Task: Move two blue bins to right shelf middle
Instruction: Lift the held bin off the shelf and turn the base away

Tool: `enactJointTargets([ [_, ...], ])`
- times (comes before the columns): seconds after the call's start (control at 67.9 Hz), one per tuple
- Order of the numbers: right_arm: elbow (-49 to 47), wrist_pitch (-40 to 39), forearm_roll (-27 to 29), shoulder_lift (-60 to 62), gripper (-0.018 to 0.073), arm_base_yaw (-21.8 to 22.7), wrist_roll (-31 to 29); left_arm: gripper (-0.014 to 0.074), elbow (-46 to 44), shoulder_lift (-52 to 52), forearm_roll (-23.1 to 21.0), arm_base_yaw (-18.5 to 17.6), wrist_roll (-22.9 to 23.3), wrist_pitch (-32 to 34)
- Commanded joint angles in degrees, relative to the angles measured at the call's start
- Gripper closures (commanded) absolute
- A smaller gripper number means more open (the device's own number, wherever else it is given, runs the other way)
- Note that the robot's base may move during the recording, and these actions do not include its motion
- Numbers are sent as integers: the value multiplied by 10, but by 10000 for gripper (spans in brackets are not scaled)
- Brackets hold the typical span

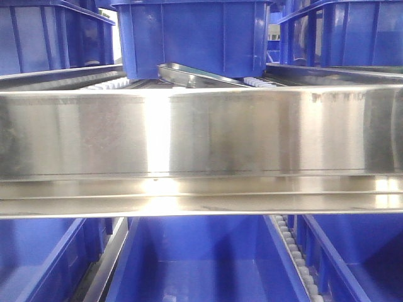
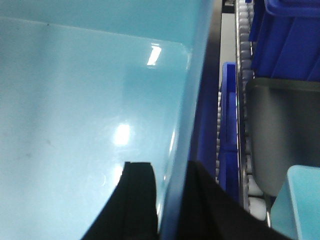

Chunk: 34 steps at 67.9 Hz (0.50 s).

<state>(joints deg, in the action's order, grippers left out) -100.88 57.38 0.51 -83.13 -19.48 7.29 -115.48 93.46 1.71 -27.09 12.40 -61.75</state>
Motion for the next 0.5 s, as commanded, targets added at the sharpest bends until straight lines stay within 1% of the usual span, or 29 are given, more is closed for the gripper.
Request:
enactJointTargets([
  [0.0, -6, -13, 2, 9, 713, 3, -10, 707, -6, -12, -11, -2, -2, 73],
  [0.486, -6, -13, 2, 9, 713, 3, -10, 707, -6, -12, -11, -2, -2, 183],
])
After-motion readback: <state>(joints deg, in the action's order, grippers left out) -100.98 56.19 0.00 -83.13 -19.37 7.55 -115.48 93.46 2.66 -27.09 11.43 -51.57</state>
